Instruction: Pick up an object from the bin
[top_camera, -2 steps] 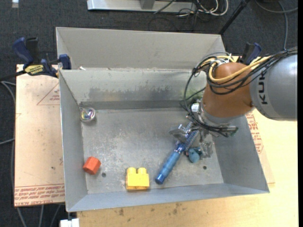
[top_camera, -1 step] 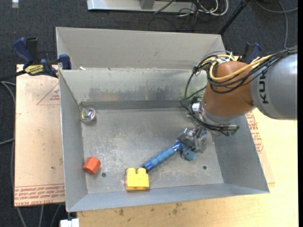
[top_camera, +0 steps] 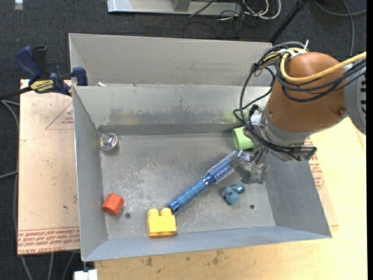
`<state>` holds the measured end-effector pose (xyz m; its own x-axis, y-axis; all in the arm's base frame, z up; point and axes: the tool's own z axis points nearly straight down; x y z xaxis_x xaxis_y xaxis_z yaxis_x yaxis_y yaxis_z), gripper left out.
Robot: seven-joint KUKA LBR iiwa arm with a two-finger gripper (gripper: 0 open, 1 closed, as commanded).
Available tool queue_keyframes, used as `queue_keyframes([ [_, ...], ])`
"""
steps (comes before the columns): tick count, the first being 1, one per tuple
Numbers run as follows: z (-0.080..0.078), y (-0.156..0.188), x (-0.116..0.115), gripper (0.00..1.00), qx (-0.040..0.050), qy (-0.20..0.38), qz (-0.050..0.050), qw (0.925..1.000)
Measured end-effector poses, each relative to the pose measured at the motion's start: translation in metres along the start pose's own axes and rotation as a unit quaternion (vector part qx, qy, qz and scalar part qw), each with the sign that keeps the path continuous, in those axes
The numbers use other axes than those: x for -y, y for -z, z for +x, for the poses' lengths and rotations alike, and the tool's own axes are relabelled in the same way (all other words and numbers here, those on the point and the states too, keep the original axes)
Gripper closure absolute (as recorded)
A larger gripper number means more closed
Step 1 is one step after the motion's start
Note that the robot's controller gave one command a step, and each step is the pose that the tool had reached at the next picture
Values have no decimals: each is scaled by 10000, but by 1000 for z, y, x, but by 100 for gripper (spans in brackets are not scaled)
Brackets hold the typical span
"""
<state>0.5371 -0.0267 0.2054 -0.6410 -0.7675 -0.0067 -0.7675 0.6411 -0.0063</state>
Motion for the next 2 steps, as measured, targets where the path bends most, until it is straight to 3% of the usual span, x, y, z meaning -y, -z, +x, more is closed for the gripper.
queue_keyframes([
  [1, 1, -5, 0, 0, -18, -14, -30, 10000],
  [2, -27, -103, 19, 0, -27, 1129, -53, 9936],
])
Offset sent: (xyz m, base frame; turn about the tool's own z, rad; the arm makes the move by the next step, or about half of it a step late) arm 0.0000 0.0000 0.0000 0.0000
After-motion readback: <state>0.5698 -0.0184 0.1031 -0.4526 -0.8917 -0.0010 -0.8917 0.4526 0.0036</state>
